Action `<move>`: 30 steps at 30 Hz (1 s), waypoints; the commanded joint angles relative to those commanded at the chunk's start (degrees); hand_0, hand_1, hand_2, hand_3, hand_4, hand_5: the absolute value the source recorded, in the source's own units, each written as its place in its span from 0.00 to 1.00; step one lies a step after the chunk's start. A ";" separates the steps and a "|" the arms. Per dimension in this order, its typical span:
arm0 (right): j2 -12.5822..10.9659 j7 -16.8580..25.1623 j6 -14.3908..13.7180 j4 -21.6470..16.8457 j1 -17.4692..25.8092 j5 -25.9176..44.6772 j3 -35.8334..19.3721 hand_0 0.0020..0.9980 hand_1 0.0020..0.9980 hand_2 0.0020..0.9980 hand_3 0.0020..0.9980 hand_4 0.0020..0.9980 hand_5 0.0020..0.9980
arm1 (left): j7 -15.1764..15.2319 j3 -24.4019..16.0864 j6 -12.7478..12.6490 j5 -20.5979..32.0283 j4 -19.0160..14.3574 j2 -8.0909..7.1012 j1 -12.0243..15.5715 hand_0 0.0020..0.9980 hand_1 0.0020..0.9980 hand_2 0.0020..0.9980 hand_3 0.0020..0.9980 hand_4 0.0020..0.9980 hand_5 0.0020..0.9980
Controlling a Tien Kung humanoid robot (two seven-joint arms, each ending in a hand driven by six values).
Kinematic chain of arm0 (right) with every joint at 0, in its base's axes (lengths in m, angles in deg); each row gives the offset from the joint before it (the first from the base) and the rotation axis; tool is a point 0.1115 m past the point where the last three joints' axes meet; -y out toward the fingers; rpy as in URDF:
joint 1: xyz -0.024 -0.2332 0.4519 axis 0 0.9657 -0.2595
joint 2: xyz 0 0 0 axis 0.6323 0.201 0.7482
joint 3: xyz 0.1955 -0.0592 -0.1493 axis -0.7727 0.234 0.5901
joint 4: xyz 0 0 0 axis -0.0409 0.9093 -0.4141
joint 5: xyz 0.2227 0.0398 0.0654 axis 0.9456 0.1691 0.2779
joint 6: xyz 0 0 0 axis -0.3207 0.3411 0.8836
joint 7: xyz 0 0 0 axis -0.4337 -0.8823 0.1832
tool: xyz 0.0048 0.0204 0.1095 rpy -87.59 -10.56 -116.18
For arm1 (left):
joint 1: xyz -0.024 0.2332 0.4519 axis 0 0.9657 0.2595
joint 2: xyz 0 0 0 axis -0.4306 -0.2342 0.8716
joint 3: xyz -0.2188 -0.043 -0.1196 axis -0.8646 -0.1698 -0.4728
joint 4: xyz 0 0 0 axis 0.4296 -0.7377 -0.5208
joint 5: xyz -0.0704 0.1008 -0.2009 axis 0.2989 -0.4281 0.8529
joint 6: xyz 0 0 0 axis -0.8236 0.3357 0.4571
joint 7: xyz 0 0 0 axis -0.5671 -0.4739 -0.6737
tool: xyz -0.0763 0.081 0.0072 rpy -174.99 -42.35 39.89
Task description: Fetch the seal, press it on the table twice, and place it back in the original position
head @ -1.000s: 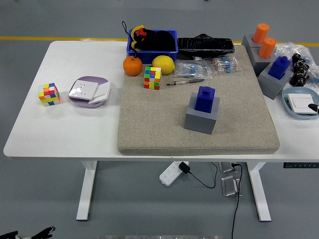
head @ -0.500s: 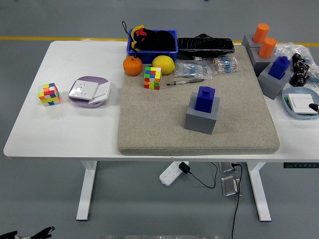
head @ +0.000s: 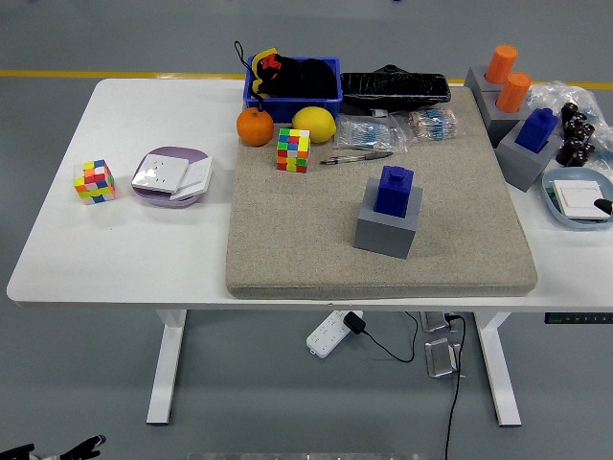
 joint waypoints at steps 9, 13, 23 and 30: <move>-0.01 -0.08 0.02 -0.02 0.15 -0.03 0.17 0.84 0.80 0.78 0.78 0.98 0.21 | -0.18 -0.42 -0.08 -0.75 -0.04 -0.07 0.12 0.81 0.78 0.76 0.80 0.68 0.43; -0.09 -0.02 0.12 0.08 0.14 0.19 0.17 0.84 0.80 0.77 0.78 0.98 0.21 | -0.22 -0.59 -0.15 -1.13 -0.06 -0.20 0.00 0.81 0.78 0.76 0.80 0.67 0.43; 0.21 -0.10 0.38 0.19 0.29 0.26 -0.16 0.84 0.80 0.77 0.77 0.97 0.22 | -0.52 -1.33 -0.27 -2.31 -0.06 -0.49 0.23 0.81 0.79 0.76 0.80 0.68 0.43; -0.02 -0.39 2.54 -0.10 0.23 1.19 0.22 0.84 0.79 0.77 0.78 0.97 0.24 | -0.62 -1.45 -0.35 -2.51 -0.04 -0.71 0.36 0.81 0.78 0.76 0.80 0.68 0.43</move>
